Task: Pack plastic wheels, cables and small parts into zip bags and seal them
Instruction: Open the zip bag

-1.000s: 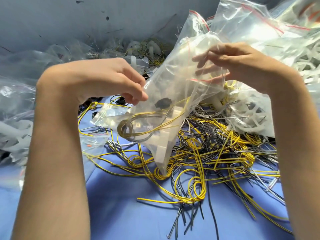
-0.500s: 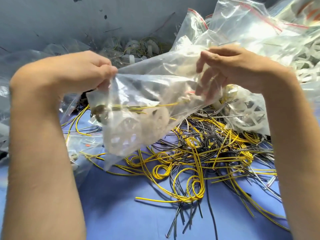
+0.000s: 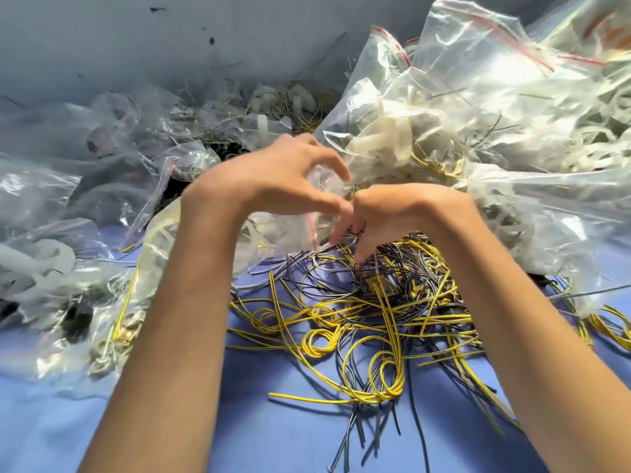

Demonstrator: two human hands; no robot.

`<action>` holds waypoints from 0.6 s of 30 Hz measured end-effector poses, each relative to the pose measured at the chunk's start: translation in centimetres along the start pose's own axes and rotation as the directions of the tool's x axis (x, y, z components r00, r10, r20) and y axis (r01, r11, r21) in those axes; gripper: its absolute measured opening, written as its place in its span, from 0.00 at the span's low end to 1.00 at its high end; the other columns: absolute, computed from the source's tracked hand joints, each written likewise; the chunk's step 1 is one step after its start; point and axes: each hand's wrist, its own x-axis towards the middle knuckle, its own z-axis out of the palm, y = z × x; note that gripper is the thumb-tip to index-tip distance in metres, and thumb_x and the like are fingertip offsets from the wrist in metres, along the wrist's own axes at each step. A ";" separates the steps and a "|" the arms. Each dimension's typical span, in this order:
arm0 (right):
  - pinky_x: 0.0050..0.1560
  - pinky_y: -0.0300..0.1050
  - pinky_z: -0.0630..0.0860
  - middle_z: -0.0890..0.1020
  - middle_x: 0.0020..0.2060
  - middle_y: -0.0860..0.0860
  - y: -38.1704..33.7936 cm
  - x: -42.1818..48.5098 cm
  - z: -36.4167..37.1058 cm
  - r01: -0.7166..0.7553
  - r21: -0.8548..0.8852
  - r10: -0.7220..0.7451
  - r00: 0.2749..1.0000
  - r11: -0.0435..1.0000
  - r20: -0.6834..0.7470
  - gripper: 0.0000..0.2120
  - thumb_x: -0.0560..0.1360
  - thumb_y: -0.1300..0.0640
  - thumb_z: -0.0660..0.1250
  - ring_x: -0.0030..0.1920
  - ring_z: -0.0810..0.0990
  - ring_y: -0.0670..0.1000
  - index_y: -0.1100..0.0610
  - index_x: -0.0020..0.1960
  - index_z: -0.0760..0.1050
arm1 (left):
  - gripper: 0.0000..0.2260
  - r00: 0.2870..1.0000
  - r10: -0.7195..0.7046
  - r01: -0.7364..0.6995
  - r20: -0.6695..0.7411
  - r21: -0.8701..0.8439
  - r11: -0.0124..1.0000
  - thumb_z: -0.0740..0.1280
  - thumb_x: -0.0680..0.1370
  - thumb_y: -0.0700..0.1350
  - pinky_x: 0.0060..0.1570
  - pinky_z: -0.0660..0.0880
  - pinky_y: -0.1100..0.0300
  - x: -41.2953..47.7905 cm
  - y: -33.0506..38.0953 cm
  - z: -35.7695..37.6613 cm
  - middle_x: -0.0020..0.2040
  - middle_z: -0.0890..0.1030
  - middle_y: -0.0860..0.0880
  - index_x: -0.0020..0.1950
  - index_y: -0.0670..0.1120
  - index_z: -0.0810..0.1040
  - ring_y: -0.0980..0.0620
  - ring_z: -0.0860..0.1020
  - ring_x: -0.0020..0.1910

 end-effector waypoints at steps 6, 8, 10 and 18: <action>0.42 0.41 0.76 0.80 0.38 0.47 0.4 1.2 1.2 -0.063 -0.050 0.060 0.997 0.997 -0.057 0.09 0.67 0.53 0.75 0.40 0.78 0.50 0.48 0.47 0.82 | 0.15 0.999 -0.031 0.032 -0.018 0.098 0.995 0.65 0.74 0.42 0.65 0.64 0.48 0.4 -1.5 0.3 0.65 0.70 0.50 0.55 0.61 0.76 0.49 0.64 0.64; 0.33 0.37 0.70 0.78 0.32 0.44 0.8 0.5 0.6 -0.039 0.044 0.045 0.986 0.998 -0.158 0.03 0.70 0.54 0.74 0.34 0.75 0.47 0.48 0.41 0.80 | 0.13 0.999 -0.044 0.045 -0.012 0.087 0.995 0.65 0.75 0.44 0.64 0.65 0.47 0.1 -2.0 -0.1 0.64 0.71 0.49 0.53 0.61 0.75 0.49 0.66 0.64; 0.32 0.35 0.68 0.76 0.32 0.43 1.5 -0.4 -0.2 0.025 0.143 0.015 0.962 0.989 -0.273 0.02 0.74 0.55 0.70 0.33 0.73 0.44 0.51 0.43 0.78 | 0.10 0.999 -0.054 0.054 -0.010 0.089 0.995 0.65 0.75 0.46 0.63 0.67 0.47 0.1 -2.3 -0.2 0.62 0.72 0.48 0.54 0.59 0.76 0.49 0.68 0.63; 0.47 0.42 0.74 0.84 0.45 0.56 2.6 -3.5 -2.5 0.220 0.529 -0.010 0.929 0.819 -0.371 0.06 0.74 0.61 0.69 0.43 0.80 0.50 0.59 0.51 0.78 | 0.11 0.999 -0.043 0.043 -0.005 -0.006 0.999 0.63 0.76 0.57 0.61 0.69 0.54 0.1 -1.1 -0.4 0.62 0.76 0.52 0.55 0.57 0.79 0.52 0.73 0.60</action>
